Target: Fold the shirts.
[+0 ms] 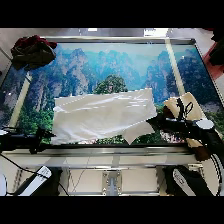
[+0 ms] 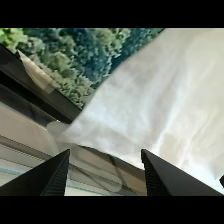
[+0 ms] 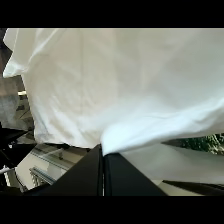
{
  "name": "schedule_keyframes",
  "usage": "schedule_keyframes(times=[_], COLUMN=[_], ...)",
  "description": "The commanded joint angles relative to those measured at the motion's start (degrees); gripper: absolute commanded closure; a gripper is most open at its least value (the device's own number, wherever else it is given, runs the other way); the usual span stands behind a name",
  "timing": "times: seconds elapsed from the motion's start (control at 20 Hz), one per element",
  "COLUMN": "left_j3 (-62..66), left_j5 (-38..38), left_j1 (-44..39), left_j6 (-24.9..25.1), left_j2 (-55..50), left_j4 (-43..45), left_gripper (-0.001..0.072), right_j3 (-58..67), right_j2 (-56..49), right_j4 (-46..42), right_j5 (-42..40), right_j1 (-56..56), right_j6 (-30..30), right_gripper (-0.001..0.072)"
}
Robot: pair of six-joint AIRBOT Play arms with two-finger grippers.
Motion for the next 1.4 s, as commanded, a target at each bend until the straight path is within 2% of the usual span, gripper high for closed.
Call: schedule_keyframes(times=[0.0, 0.15, 0.35, 0.6, 0.65, 0.75, 0.8, 0.95, 1.0, 1.05, 1.15, 1.25, 1.35], left_j3=[-0.4, -1.1, -1.4, -1.5, -1.8, -2.9, -3.6, -3.8, -3.4, -2.4, 1.2, 5.7, 10.5], left_j5=[-1.5, 0.1, 9.7, 10.7, 10.1, 8.7, 8.3, 7.0, 7.0, 6.2, 3.7, 3.5, 4.2], left_j1=[-0.9, -1.0, -1.0, -1.0, -1.0, -1.0, -1.0, -1.0, -1.0, -1.0, -1.0, -1.0, -1.0], left_j6=[-3.6, -7.1, -6.8, -6.0, -6.0, -6.0, -5.9, -5.4, -3.2, 1.6, 10.9, 15.0, 16.4], left_j2=[0.0, 0.0, 0.0, -0.1, -0.1, -0.1, -0.1, -0.1, 0.0, 0.0, 0.2, 1.4, 2.6], left_j4=[6.9, 10.8, 2.8, 1.7, 2.0, 2.3, 2.3, 0.1, -4.0, -11.0, -28.5, -43.2, -50.6], left_gripper=[0.0221, 0.0221, 0.0223, 0.0244, 0.0287, 0.0610, 0.0695, 0.0696, 0.0696, 0.0696, 0.0696, 0.0696, 0.0697], right_j3=[0.1, 0.0, 0.1, 0.1, 0.1, 0.1, 0.1, 0.1, 0.1, 0.1, 1.4, 4.5, 8.6], right_j2=[0.0, 0.0, 0.1, 0.2, 0.2, 0.2, 0.2, 0.2, 0.2, 0.2, 0.8, 2.2, 3.5], right_j4=[0.5, 1.0, 3.3, 5.0, 5.0, 5.0, 5.0, 5.0, 5.3, 5.6, 5.5, 4.5, 1.7], right_j5=[0.2, -0.2, -1.1, -2.3, -2.3, -2.3, -2.3, -2.5, -2.6, -2.6, -2.0, -0.7, 0.1], right_j1=[-0.1, -0.1, -0.1, -0.1, -0.1, -0.1, -0.1, -0.1, -0.1, -0.1, -0.1, -0.1, -0.1], right_j6=[-0.2, -0.2, -0.3, -0.5, -0.5, -0.5, -0.5, -0.5, -0.5, -0.5, -0.4, 0.2, 4.1], right_gripper=[0.0685, 0.0685, 0.0685, 0.0685, 0.0685, 0.0685, 0.0685, 0.0686, 0.0685, 0.0686, 0.0686, 0.0687, 0.0687])
